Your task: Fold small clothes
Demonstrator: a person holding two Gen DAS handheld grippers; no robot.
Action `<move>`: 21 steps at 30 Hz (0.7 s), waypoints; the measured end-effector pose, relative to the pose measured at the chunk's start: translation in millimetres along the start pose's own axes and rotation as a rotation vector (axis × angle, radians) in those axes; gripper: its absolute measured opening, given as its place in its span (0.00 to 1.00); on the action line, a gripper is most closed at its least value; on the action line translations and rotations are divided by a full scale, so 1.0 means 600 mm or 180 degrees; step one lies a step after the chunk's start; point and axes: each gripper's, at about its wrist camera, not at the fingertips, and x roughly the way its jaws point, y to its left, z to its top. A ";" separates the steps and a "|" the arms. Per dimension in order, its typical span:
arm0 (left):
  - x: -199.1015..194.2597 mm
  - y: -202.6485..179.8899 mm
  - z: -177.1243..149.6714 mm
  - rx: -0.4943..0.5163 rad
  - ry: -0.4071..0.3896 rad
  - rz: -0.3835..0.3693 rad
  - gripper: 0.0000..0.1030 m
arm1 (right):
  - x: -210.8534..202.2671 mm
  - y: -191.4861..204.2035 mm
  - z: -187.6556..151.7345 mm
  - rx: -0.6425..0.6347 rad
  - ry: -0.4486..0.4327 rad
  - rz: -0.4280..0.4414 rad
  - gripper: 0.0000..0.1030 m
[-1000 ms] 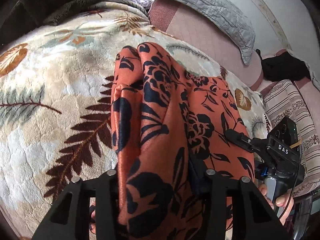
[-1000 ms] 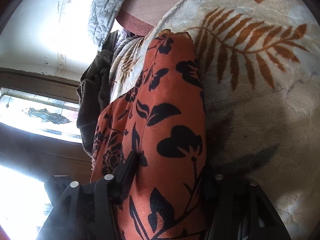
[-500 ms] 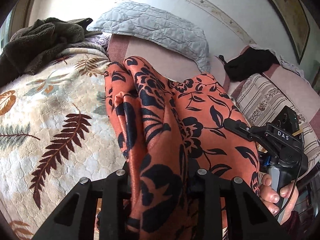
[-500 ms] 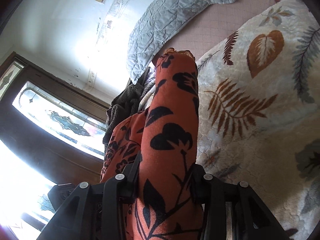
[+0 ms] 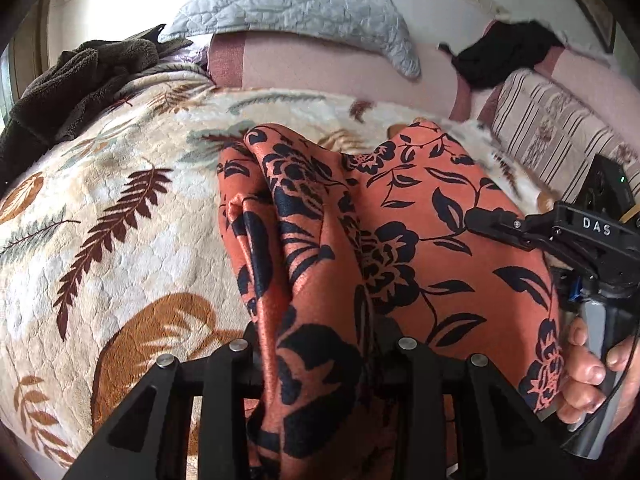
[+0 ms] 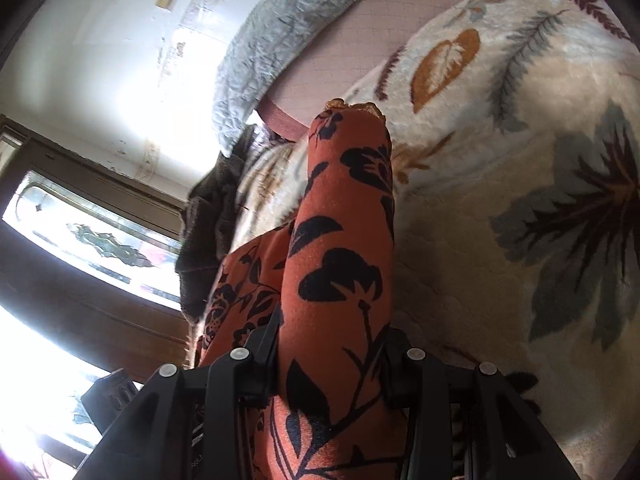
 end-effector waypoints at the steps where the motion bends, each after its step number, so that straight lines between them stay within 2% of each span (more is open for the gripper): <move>1: 0.007 -0.001 -0.005 0.0030 0.0041 0.0095 0.43 | 0.012 -0.008 -0.005 -0.0006 0.0078 -0.0221 0.39; 2: 0.002 0.000 -0.008 0.0033 -0.0013 0.0110 0.46 | 0.019 -0.012 -0.011 -0.0046 0.0103 -0.0450 0.45; 4: -0.014 -0.006 -0.008 0.0104 -0.0055 0.0302 0.58 | 0.008 -0.011 -0.018 -0.0091 0.0006 -0.0613 0.50; 7: -0.044 -0.015 -0.017 0.0253 -0.0210 0.0551 0.59 | -0.029 0.006 -0.029 -0.0198 -0.0199 -0.0708 0.52; 15: -0.091 -0.001 -0.041 0.0179 -0.0308 0.0728 0.59 | -0.109 0.074 -0.093 -0.0735 -0.0548 -0.0754 0.52; 18: -0.096 0.006 -0.049 0.0145 -0.0291 0.0766 0.59 | -0.113 0.091 -0.119 -0.0840 -0.0469 -0.0668 0.52; 21: -0.085 0.010 -0.058 0.0182 -0.0269 0.0874 0.61 | -0.085 0.082 -0.135 -0.0771 -0.0193 -0.0691 0.52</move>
